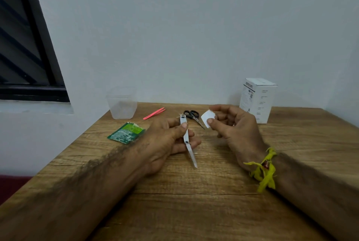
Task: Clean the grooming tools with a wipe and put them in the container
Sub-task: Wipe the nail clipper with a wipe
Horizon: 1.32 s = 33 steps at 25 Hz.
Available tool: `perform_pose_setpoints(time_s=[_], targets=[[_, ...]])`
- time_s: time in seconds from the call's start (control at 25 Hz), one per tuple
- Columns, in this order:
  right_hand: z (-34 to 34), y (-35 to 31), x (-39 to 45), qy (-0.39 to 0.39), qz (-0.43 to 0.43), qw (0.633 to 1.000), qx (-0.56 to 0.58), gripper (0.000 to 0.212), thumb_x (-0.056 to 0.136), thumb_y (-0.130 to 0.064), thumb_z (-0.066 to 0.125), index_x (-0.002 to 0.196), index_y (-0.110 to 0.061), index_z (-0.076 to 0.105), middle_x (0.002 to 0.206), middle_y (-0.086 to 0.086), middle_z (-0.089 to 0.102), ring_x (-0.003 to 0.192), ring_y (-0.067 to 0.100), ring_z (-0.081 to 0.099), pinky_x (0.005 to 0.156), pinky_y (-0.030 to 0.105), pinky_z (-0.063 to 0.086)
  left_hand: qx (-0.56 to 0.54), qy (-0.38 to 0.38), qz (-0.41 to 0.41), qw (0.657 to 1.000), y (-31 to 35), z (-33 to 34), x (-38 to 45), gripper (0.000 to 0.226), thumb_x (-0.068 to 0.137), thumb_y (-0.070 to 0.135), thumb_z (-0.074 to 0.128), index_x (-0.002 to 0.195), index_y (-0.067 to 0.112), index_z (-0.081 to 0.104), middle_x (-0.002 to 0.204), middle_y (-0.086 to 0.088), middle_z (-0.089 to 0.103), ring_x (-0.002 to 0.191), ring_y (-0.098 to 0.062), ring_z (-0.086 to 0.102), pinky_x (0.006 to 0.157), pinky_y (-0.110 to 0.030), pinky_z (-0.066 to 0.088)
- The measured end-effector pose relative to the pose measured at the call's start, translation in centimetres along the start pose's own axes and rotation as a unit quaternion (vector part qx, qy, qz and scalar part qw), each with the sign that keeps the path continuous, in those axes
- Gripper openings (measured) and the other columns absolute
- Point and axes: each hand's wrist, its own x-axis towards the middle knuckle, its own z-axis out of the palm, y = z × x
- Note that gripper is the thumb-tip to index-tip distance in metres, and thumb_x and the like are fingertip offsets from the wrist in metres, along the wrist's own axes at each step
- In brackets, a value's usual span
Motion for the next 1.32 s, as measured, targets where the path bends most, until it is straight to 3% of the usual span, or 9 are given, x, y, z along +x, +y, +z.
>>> perform_pose_setpoints(time_s=[0.16,0.36,0.48,0.68,0.84,1.0,1.12,1.32], targets=[[0.3,0.0,-0.2,0.028,-0.057,0.995,-0.079,0.039,0.077,-0.004,0.08,0.113,-0.016,0.069,0.079,0.006,0.072,0.074,0.015,0.069,0.068,0.016,0.053,-0.044,0.015,0.006,0.999,-0.6,0.4,-0.2,0.031,0.098,0.001,0.058,0.127,-0.005,0.054,0.096,-0.021,0.065,0.086,-0.037,0.076,0.065,-0.033,0.063],[0.9,-0.6,-1.0,0.057,-0.159,0.973,-0.157,0.018,0.078,-0.008,0.08,0.092,-0.019,0.077,0.079,-0.01,0.072,0.074,0.005,0.068,0.068,0.016,0.054,-0.03,0.016,0.065,0.997,-1.0,1.0,-0.6,0.031,0.094,0.006,0.066,0.124,0.011,0.06,0.086,-0.012,0.077,0.084,-0.031,0.077,0.062,-0.038,0.063],[1.3,-0.8,-1.3,0.077,-0.236,0.948,-0.199,0.014,0.078,-0.005,0.078,0.088,-0.015,0.077,0.079,-0.01,0.071,0.074,0.006,0.066,0.069,0.013,0.05,0.007,0.013,0.085,0.996,-1.4,1.4,-0.9,0.031,0.094,0.007,0.067,0.124,0.01,0.061,0.092,-0.017,0.077,0.08,-0.032,0.077,0.057,-0.034,0.062],[2.0,-0.8,-1.6,0.064,-0.3,0.917,-0.255,0.011,0.077,-0.003,0.075,0.085,-0.011,0.073,0.082,-0.006,0.069,0.078,0.006,0.062,0.071,0.03,0.052,0.065,0.008,0.1,0.993,-1.7,1.8,-1.0,0.027,0.094,0.013,0.069,0.12,0.011,0.064,0.083,-0.016,0.077,0.067,-0.028,0.075,0.048,-0.029,0.057],[1.7,-0.6,-1.6,0.007,-0.322,0.903,-0.286,0.009,0.084,-0.004,0.071,0.091,-0.009,0.072,0.085,-0.003,0.07,0.076,0.01,0.062,0.071,0.038,0.052,0.048,-0.038,0.127,0.99,-1.7,1.8,-0.9,0.026,0.098,0.001,0.06,0.123,0.005,0.064,0.081,-0.014,0.077,0.067,-0.019,0.075,0.063,-0.032,0.062],[1.4,-0.6,-1.3,-0.002,-0.34,0.896,-0.287,0.01,0.086,-0.002,0.068,0.094,-0.006,0.072,0.089,-0.001,0.07,0.081,0.014,0.063,0.072,0.042,0.052,0.066,-0.091,0.136,0.984,-1.5,1.6,-0.8,0.031,0.1,-0.006,0.052,0.126,0.007,0.063,0.095,-0.018,0.077,0.086,-0.022,0.076,0.074,-0.03,0.062],[1.3,-0.5,-1.2,0.008,-0.352,0.893,-0.281,0.01,0.086,0.0,0.068,0.095,-0.004,0.072,0.089,0.002,0.07,0.082,0.016,0.064,0.072,0.043,0.052,0.07,-0.096,0.142,0.983,-1.5,1.3,-0.8,0.033,0.097,-0.004,0.057,0.126,0.01,0.065,0.108,-0.034,0.068,0.09,-0.025,0.073,0.074,-0.028,0.061],[1.4,-0.6,-1.3,0.015,-0.375,0.89,-0.259,0.012,0.088,0.001,0.066,0.098,-0.003,0.071,0.091,0.002,0.069,0.085,0.016,0.063,0.073,0.041,0.052,0.024,-0.127,0.136,0.982,-1.4,0.6,-0.4,0.033,0.093,0.0,0.064,0.123,0.012,0.07,0.113,-0.034,0.066,0.093,-0.022,0.072,0.074,-0.025,0.06]])
